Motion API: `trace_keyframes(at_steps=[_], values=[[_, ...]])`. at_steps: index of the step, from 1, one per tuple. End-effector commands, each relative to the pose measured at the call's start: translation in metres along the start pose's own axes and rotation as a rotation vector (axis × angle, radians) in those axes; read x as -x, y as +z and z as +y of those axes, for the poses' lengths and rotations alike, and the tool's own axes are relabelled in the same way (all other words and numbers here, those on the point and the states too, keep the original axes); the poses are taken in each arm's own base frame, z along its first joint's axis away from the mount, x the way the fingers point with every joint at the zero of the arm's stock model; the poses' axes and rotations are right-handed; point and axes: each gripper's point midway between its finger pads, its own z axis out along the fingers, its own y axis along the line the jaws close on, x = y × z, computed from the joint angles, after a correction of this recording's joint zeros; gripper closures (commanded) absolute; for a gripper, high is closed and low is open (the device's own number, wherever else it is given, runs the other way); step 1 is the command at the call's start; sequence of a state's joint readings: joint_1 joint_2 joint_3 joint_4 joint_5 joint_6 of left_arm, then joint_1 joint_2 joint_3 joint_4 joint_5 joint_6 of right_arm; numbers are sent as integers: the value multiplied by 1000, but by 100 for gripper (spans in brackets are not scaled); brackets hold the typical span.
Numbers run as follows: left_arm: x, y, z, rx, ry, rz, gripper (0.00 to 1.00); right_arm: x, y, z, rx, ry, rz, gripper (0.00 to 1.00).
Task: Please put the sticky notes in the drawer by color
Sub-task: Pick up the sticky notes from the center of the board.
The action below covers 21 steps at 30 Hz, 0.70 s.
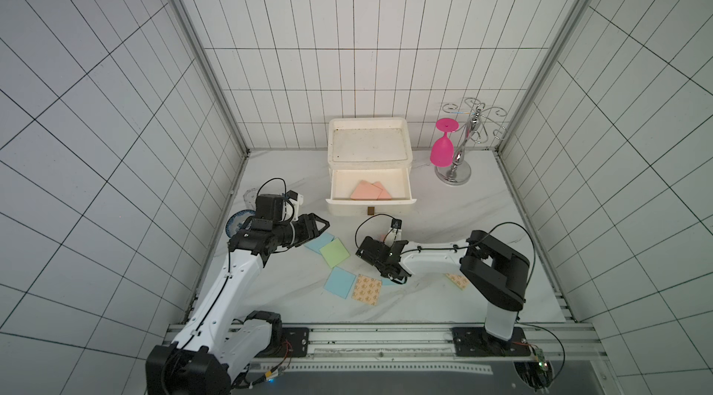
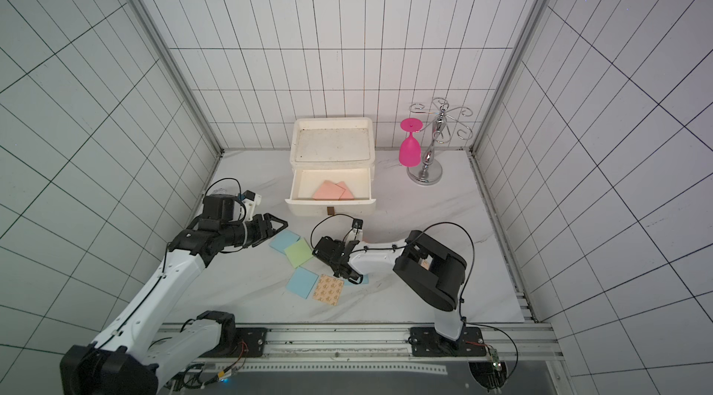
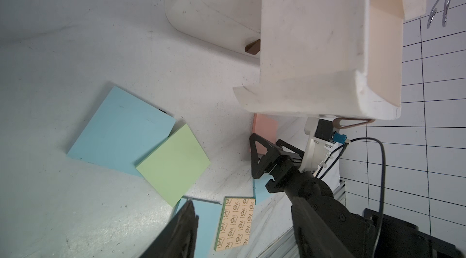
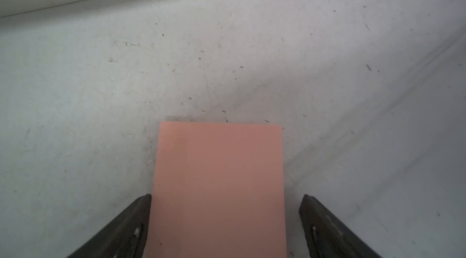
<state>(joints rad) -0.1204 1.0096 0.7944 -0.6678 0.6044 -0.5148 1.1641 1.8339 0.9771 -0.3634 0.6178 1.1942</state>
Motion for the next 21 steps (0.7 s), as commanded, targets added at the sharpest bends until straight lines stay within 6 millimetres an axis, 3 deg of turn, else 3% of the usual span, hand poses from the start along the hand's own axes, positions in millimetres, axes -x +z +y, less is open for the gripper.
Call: trace_keyframes(at_steps=[1,5,9,16,21], values=[[6,-6,-8,-25,43,-34,38,-16,1,-44,-81,-15,50,9],[7,-6,-9,-24,46,-38,38,-24,1,-71,-30,19,84,13],[6,-5,-7,-23,46,-32,38,-28,4,-81,86,18,153,13],[5,-3,-7,-26,42,-18,38,-8,-3,-85,208,-80,211,10],[5,-4,-6,-21,42,-27,38,0,-7,-102,124,-171,245,7]])
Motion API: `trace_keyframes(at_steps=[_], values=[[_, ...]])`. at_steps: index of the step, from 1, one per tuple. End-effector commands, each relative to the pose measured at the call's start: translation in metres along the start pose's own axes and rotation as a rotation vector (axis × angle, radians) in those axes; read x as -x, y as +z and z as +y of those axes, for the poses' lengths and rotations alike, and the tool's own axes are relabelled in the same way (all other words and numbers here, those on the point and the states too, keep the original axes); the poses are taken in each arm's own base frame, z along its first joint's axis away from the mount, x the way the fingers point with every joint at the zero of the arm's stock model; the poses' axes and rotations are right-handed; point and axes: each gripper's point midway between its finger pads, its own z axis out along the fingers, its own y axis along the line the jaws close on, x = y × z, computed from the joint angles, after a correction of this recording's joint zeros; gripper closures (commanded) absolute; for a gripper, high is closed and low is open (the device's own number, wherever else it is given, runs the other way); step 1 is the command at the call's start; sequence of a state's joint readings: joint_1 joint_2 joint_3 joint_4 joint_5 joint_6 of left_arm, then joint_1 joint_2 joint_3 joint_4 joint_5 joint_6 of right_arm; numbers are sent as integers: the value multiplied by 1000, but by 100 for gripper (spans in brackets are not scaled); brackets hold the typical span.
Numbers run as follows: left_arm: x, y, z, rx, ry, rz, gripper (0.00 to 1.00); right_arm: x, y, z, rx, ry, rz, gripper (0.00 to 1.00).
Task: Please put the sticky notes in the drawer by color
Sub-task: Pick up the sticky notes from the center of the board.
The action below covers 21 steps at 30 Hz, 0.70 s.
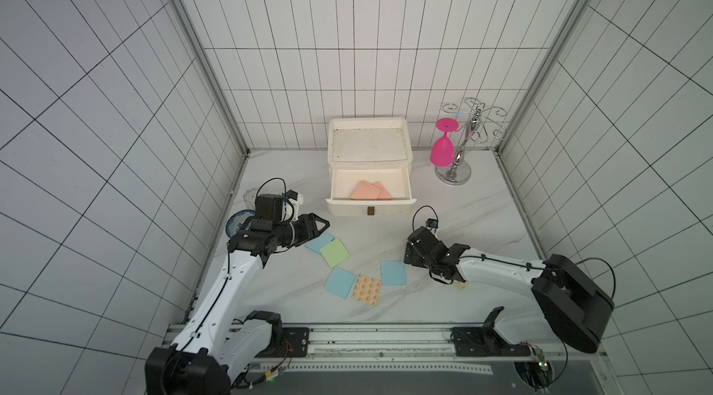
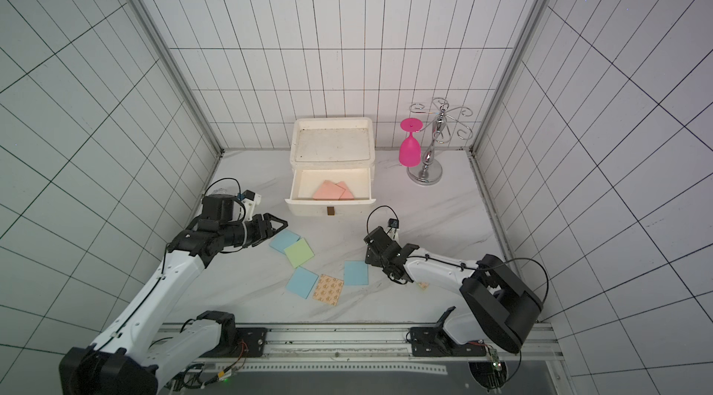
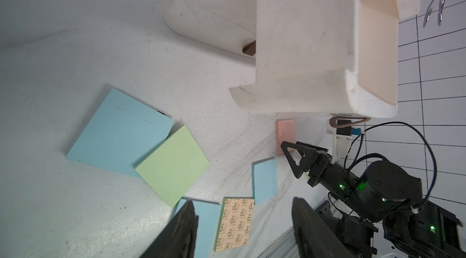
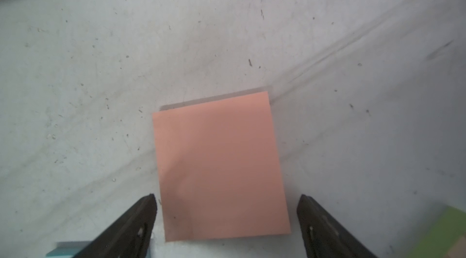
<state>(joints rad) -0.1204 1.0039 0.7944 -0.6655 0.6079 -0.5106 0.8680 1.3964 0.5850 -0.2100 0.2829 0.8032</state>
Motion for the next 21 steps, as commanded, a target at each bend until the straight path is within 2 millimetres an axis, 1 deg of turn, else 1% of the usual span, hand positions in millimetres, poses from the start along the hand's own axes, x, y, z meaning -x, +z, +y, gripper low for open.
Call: trace_keyframes(at_steps=[1,7,10,13,15,17,21], values=[[5,-2,-4,-14,30,-22,38,-12,-5,-12,-60,-120,102,6],[4,1,-4,-29,15,-13,38,-20,10,-8,-93,-142,167,5],[5,0,-4,-27,17,-16,37,-16,14,3,-97,-157,159,5],[5,-2,-6,-26,21,-19,37,-13,16,8,-127,-171,157,5],[5,-4,-6,-23,26,-23,37,-11,15,11,-135,-180,149,5],[5,-5,-7,-22,29,-28,37,-11,12,10,-142,-174,139,5],[6,-4,-7,-22,28,-27,37,-6,1,11,-108,-121,106,5]])
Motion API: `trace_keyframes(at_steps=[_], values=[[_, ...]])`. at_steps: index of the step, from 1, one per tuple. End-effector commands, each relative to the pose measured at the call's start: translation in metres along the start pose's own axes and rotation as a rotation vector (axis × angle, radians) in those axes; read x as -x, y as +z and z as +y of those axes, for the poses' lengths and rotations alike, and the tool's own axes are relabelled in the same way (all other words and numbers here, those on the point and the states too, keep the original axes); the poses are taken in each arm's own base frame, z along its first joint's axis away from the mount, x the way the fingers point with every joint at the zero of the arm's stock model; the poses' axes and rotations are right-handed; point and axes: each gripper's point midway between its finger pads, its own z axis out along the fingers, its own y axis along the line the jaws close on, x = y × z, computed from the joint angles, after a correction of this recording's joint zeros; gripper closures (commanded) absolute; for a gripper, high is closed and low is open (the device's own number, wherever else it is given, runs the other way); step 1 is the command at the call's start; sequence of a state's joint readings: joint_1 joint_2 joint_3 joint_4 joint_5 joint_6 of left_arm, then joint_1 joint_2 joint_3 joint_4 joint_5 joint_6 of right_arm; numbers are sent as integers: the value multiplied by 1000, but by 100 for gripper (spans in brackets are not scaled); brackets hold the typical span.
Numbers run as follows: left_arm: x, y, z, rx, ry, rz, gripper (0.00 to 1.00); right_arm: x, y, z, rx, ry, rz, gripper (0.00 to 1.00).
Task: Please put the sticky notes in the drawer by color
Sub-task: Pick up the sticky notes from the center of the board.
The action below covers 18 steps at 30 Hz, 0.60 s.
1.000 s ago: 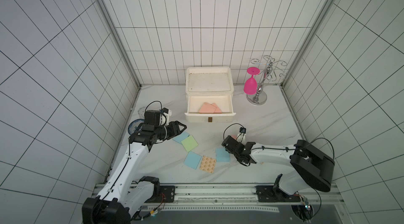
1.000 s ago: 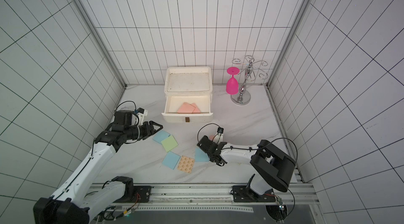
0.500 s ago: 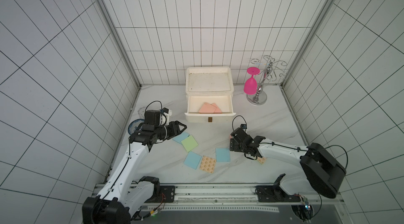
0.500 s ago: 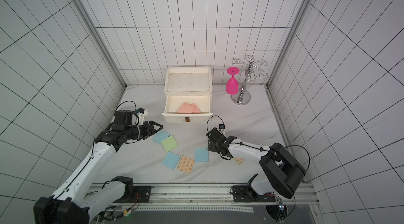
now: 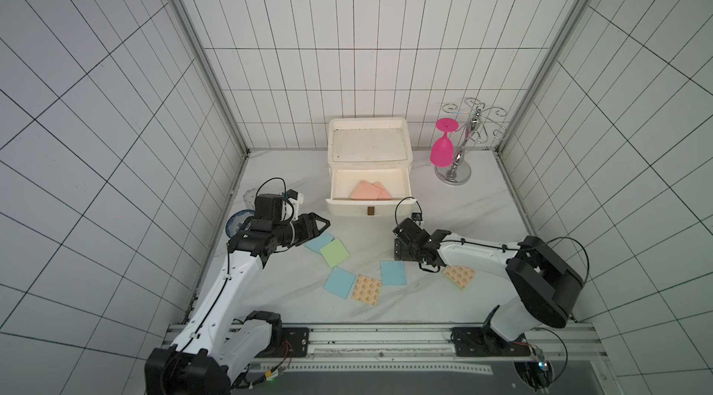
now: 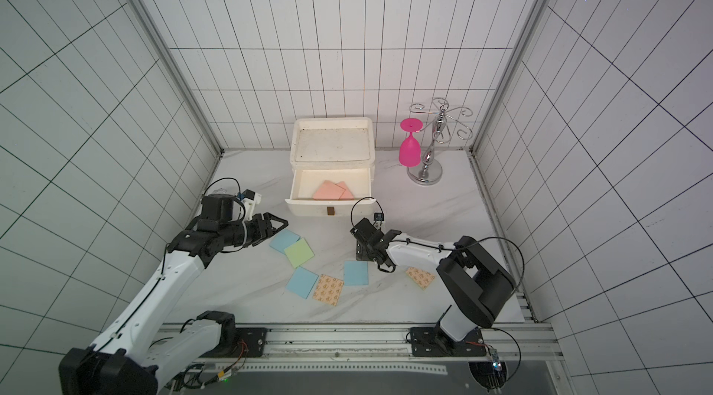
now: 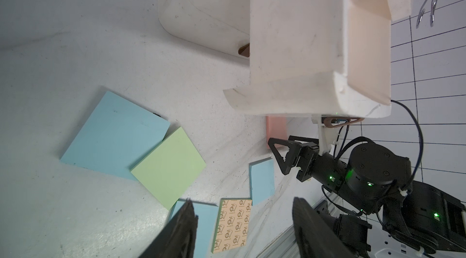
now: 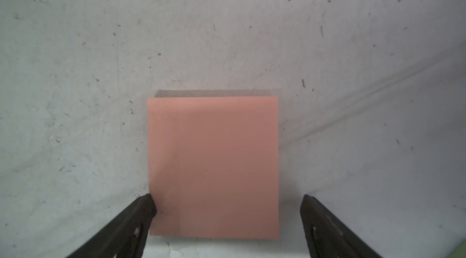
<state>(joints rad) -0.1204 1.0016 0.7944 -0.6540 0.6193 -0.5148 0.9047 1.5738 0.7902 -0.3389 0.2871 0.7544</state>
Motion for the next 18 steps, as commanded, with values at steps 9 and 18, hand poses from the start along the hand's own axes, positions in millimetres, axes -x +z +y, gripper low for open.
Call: trace_keyframes(at_steps=[9,18], values=[[7,-7,-7,-9,25,-38,37,15,-38,-5,46,22,-76,5],[6,-9,-6,-4,23,-40,37,-5,1,4,10,-17,13,5]])
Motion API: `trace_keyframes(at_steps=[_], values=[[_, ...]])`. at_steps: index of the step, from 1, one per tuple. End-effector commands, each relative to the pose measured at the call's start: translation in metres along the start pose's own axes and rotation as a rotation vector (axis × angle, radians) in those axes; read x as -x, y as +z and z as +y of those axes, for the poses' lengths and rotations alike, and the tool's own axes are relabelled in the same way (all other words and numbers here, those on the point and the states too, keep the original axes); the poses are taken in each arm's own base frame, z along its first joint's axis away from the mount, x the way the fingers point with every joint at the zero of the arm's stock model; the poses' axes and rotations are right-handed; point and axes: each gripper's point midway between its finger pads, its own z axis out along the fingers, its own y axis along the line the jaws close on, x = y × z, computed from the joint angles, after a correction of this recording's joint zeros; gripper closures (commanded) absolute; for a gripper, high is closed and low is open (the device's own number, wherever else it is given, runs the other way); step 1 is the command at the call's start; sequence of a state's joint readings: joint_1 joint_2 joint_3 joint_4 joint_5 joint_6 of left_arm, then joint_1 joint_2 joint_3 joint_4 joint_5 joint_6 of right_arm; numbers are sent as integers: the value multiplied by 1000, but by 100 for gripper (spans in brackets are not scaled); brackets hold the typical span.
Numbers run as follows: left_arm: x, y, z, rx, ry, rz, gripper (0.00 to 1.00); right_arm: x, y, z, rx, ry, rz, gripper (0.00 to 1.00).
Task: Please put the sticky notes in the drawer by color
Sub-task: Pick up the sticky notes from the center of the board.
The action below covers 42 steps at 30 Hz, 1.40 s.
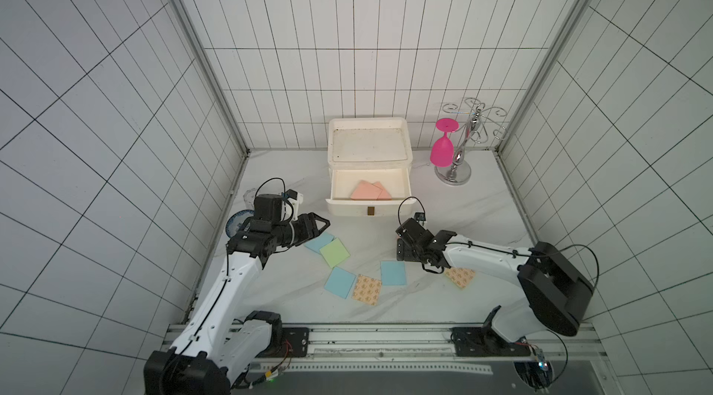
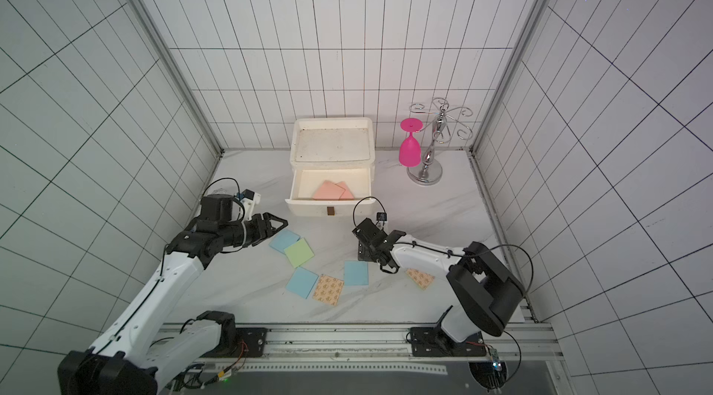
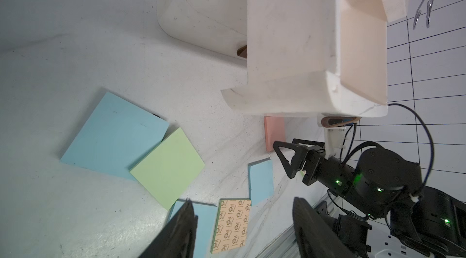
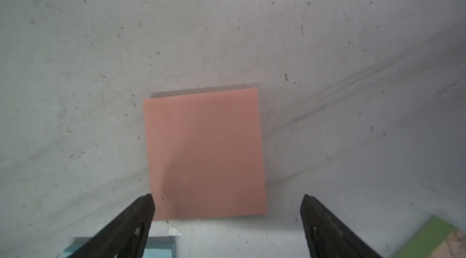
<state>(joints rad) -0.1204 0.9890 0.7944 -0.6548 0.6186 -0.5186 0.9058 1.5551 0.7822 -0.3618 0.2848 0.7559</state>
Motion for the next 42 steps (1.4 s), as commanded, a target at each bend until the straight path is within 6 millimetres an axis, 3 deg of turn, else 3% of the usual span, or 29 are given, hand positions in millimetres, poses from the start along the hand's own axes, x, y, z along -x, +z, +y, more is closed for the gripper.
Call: trace_keyframes(at_steps=[1,8,16,30,35,42], values=[[6,-6,-4,1,19,-30,37,-2,6,10,18,-17,6,5],[7,-4,-3,0,13,-25,37,-2,6,19,31,-32,8,4],[7,-4,-4,-2,12,-28,37,17,-18,26,64,-17,-60,4],[7,-5,-5,-7,9,-29,37,16,-13,53,129,-8,-64,4],[8,-5,-6,-9,11,-31,37,11,-1,44,83,7,-81,4],[8,-6,-8,-11,18,-32,37,-2,12,17,-44,6,-73,4]])
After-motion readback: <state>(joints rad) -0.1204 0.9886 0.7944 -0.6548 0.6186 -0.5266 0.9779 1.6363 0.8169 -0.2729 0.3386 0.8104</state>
